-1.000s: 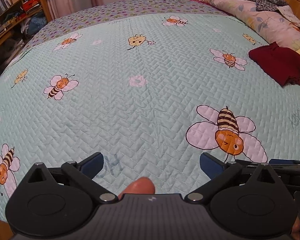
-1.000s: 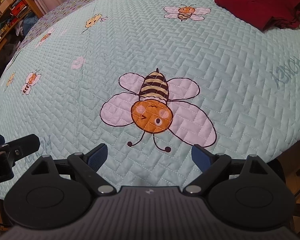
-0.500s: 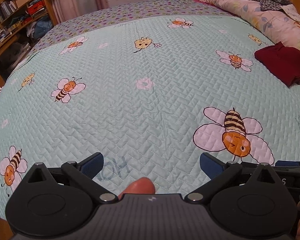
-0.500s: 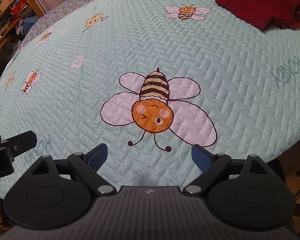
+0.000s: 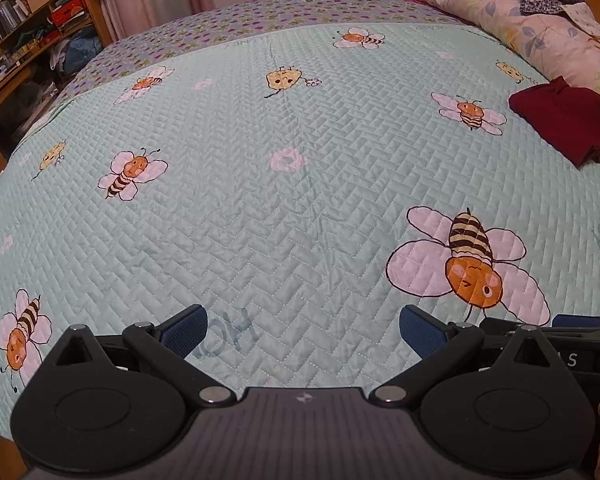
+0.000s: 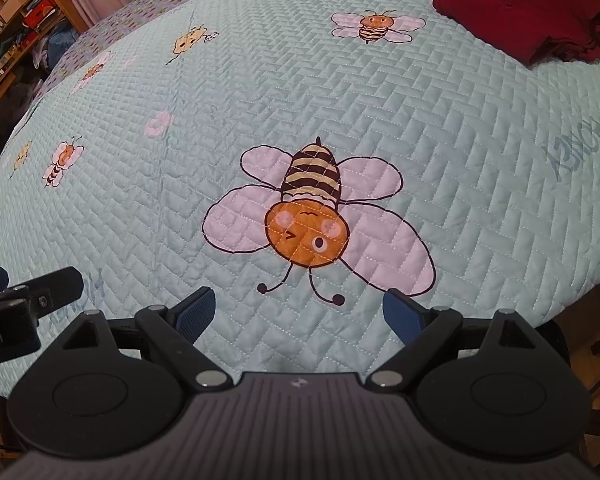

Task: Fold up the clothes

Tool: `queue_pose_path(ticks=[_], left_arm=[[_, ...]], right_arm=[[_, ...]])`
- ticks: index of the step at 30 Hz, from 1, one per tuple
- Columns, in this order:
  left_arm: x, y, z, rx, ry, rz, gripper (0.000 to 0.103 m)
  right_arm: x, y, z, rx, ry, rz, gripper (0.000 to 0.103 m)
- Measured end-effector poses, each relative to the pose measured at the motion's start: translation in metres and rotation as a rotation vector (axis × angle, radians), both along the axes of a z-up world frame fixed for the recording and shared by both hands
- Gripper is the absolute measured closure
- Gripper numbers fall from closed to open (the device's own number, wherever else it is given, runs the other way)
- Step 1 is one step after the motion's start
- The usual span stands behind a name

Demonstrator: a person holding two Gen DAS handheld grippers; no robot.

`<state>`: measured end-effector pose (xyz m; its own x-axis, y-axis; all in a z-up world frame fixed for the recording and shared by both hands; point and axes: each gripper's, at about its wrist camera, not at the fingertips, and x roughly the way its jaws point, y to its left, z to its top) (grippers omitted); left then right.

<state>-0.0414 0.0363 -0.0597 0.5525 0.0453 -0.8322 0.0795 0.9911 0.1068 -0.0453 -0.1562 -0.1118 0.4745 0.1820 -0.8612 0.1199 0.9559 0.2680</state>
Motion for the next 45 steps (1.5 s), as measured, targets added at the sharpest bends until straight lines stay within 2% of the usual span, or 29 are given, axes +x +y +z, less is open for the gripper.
queue_pose_path(ticks=[4,25,35,39,45], left_arm=[[0.000,-0.003,-0.001,0.017,-0.002,-0.005,0.002],[-0.010,-0.014,0.001,-0.076,-0.036,-0.098,0.006],[-0.021,-0.017,0.011,-0.121,-0.096,-0.136,0.008],[-0.019,-0.015,0.009,-0.152,-0.069,-0.142,0.008],[-0.015,-0.016,0.006,-0.141,-0.043,-0.138,0.009]], right_arm=[[0.000,0.000,-0.001,0.001,0.002,-0.003,0.012],[0.000,-0.005,-0.002,0.010,0.005,-0.011,0.012],[-0.001,-0.005,-0.002,0.012,0.003,-0.013,0.012],[-0.001,-0.005,-0.002,0.013,0.003,-0.012,0.012],[-0.001,-0.008,-0.003,0.019,0.005,-0.016,0.012]])
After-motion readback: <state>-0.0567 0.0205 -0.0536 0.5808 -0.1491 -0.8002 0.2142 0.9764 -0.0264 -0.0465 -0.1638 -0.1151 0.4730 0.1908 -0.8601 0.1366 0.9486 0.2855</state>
